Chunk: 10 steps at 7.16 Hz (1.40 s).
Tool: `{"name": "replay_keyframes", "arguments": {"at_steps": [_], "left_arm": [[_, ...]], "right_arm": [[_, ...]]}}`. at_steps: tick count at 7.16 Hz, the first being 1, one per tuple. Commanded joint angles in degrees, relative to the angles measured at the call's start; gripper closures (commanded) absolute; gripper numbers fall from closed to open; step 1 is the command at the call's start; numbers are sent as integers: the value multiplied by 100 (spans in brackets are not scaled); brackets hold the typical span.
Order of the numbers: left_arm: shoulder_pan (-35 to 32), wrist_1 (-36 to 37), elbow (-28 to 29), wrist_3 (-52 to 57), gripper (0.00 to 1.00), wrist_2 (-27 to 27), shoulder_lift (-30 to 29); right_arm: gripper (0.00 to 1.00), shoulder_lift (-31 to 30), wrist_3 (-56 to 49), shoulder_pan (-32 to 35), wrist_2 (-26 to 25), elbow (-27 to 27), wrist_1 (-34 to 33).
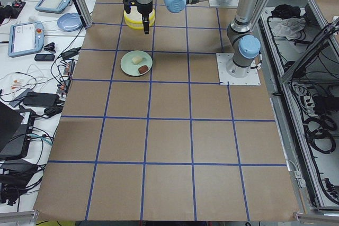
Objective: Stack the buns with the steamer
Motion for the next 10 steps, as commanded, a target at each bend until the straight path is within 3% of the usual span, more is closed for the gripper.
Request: {"name": "replay_keyframes", "arguments": {"at_steps": [1,2,3,5,6,8,9,10], "left_arm": [[7,391,-49,656,0,51,-444],[7,952,-241,755,0,25,-752],[7,1784,-452,1217,0,-10,-1050],[7,2047,-577,1696,3,-28,-1613],[7,2082,-585,1810,9,-19,-1842],[7,2467,-586,1811,9,-28,-2247],[7,2504,-577,1828,31,-28,-2310],[7,2504,-568,1759,99,42,-2336]], "right_arm": [[0,250,-605,-441,42,-46,-275],[0,313,-826,-574,121,-98,-355],[0,626,-1403,-732,87,-125,-912],[0,1207,-2440,-1425,139,-317,-1425],[0,1523,-2941,-1724,330,-440,-1636],[0,2016,-3683,-2252,709,-538,-2225],[0,2271,-4007,-2410,736,-556,-2610],[0,2412,-4271,-2516,780,-565,-2840]]}}
